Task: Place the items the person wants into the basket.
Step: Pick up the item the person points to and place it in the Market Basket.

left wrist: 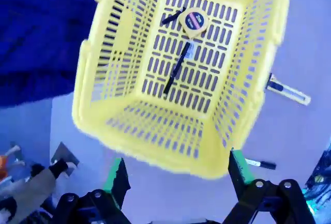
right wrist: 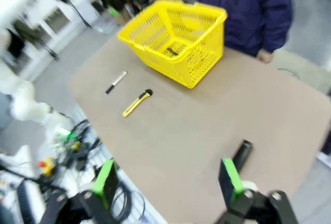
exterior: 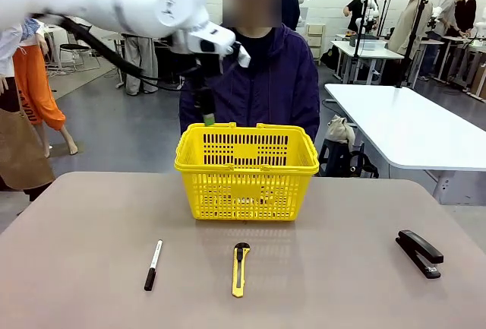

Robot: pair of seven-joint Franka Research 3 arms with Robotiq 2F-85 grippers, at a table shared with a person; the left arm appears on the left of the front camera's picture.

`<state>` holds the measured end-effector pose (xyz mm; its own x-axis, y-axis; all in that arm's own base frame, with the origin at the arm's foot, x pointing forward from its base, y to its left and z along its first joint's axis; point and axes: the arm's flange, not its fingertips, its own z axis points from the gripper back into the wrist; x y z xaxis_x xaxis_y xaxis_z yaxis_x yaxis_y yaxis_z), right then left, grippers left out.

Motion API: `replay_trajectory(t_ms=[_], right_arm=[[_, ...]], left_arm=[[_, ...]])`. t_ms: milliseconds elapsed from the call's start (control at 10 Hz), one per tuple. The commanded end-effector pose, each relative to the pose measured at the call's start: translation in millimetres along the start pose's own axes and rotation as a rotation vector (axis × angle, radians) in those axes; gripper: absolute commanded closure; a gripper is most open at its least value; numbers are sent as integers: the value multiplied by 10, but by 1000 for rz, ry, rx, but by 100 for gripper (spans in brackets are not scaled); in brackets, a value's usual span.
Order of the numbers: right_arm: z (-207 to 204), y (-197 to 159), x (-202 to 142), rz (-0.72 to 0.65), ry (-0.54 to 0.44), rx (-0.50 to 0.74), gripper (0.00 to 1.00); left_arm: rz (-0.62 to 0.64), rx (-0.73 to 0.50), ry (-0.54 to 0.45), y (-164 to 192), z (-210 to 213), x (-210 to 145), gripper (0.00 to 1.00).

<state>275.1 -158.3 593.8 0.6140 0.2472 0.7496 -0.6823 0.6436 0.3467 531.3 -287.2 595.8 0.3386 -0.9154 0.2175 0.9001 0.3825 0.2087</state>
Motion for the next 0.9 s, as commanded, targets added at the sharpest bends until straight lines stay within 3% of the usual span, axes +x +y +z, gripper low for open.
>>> replay_trajectory(t_ms=[0, 400, 700, 800], right_arm=[[-1, -5, 7, -1, -10, 11, 0], [-1, -5, 7, -1, -10, 11, 0], [-1, -5, 7, -1, -10, 11, 0], [-1, -5, 7, -1, -10, 11, 0]], left_arm=[[39, 69, -102, -502, 62, -870, 0], [75, 80, -154, -601, 70, -1434, 0], [116, 7, -121, -359, -62, -1536, 0], [115, 75, -116, -555, 12, -1528, 0]])
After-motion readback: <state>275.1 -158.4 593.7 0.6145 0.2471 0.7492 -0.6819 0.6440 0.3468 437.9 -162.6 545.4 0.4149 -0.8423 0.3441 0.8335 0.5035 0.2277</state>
